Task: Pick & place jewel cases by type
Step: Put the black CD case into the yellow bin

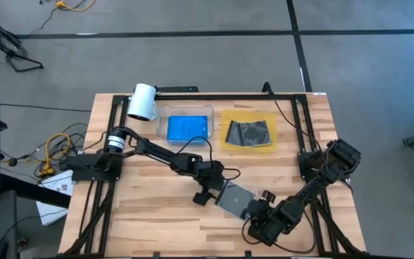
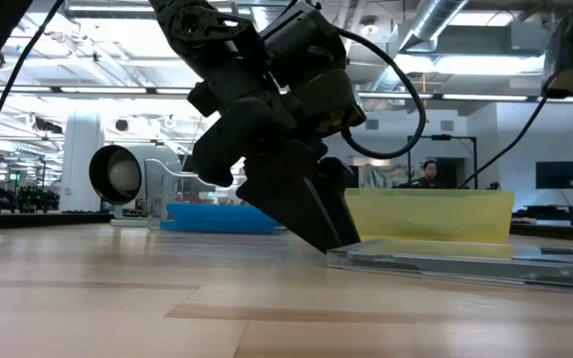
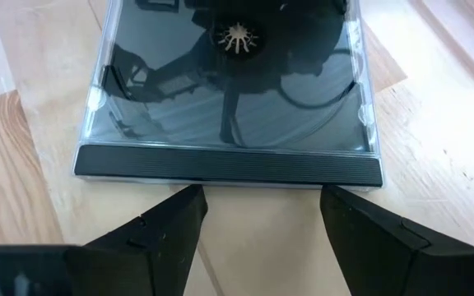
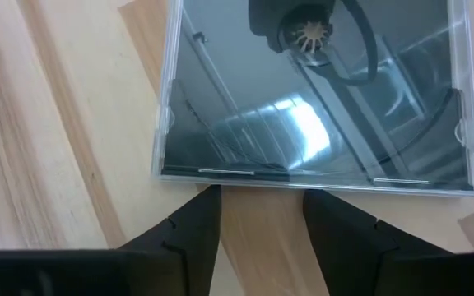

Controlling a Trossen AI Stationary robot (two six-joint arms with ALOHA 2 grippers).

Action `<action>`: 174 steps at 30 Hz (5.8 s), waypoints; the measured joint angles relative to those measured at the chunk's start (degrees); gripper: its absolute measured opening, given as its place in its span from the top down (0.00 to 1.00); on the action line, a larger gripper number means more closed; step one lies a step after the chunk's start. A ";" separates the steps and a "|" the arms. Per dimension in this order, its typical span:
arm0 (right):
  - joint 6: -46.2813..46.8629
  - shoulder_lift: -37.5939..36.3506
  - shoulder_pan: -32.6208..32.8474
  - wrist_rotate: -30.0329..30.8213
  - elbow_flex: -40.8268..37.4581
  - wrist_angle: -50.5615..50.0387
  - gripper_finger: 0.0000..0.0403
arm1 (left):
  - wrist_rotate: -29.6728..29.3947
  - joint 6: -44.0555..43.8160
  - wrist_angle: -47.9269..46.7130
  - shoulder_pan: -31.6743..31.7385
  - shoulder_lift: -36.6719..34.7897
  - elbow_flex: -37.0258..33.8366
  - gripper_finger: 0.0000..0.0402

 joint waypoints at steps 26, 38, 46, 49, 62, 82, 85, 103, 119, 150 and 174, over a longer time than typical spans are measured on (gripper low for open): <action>-0.53 0.34 1.95 3.71 -0.04 0.15 0.59 | 0.59 -1.26 1.66 -0.94 -2.70 -0.18 0.48; -0.73 0.34 1.75 2.78 -0.04 0.10 0.59 | 0.09 -0.65 1.36 -1.25 -4.59 -0.20 0.48; -1.89 0.32 1.31 2.18 -0.02 -0.01 0.59 | -0.11 -0.39 1.67 -1.49 -4.61 -0.20 0.48; -1.97 0.30 1.30 1.94 -0.02 0.00 0.59 | -0.11 -0.35 1.67 -1.49 -4.66 -0.13 0.49; -2.86 0.23 0.91 1.27 -0.02 0.26 0.59 | -0.09 0.29 3.54 -1.62 -9.27 0.22 0.54; -7.05 0.19 -0.98 1.70 -0.02 0.80 0.59 | 1.49 0.94 14.46 -2.82 -9.83 0.33 0.54; -7.39 0.18 -1.30 1.76 -0.02 0.85 0.59 | 1.28 1.15 14.58 -2.89 -9.81 0.32 0.54; -8.41 0.34 -1.57 6.22 -0.04 1.39 0.59 | -0.87 -6.82 15.11 -2.77 -9.59 0.22 0.54; -14.13 0.54 -4.53 10.31 -0.17 4.06 0.59 | 6.78 -17.06 13.66 -0.90 -9.17 -0.03 0.49; -17.05 0.34 -4.67 8.79 -0.04 3.99 0.59 | 8.44 -30.95 11.54 5.33 -9.35 0.07 0.33; -17.00 0.34 -4.56 8.58 -0.02 4.01 0.59 | 3.03 -29.07 12.66 5.33 -9.44 0.11 0.77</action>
